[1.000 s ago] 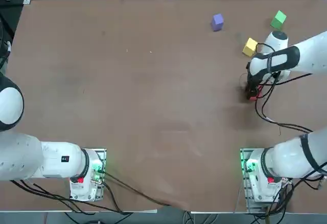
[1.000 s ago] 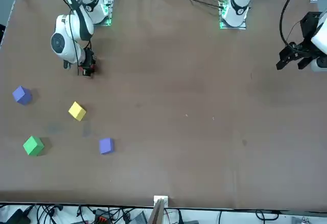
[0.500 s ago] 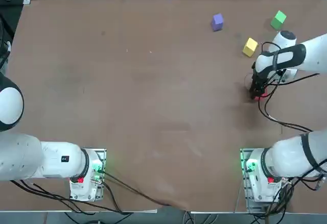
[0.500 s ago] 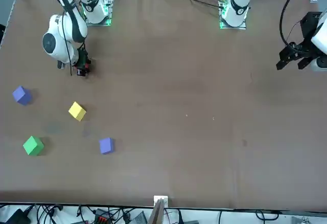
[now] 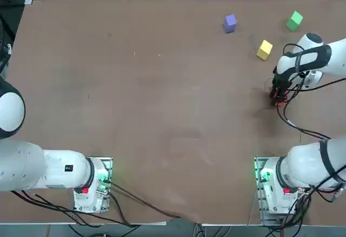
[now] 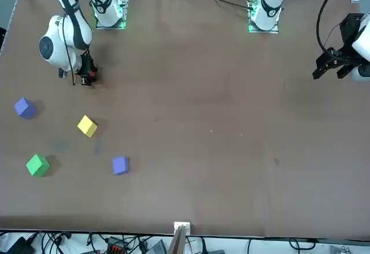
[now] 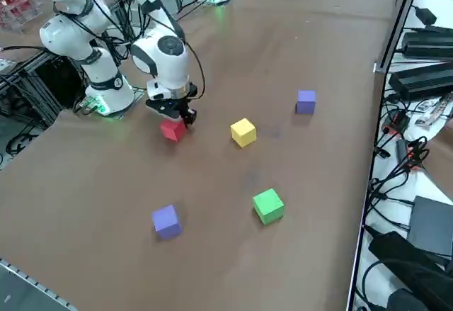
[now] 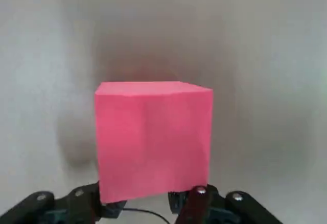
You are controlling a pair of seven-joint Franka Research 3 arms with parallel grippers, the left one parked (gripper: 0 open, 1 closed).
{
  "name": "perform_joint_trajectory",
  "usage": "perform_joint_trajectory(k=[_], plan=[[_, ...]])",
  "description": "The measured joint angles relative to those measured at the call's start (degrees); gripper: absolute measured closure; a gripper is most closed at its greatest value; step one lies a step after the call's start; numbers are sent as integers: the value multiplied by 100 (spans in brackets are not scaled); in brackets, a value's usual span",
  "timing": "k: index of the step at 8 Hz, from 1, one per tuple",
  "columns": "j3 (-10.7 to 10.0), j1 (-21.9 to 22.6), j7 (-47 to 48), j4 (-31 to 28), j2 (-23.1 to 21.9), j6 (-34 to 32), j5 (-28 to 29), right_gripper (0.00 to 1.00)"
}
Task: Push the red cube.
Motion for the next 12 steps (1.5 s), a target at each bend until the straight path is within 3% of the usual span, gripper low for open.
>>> perform_joint_trajectory(k=[3,8,12], plan=[[-8,-619,-436,9,1,1,-124,56],[-14,-1470,-543,33,21,1,-1057,56],[-24,-2230,-1543,258,168,1,-1111,56]])
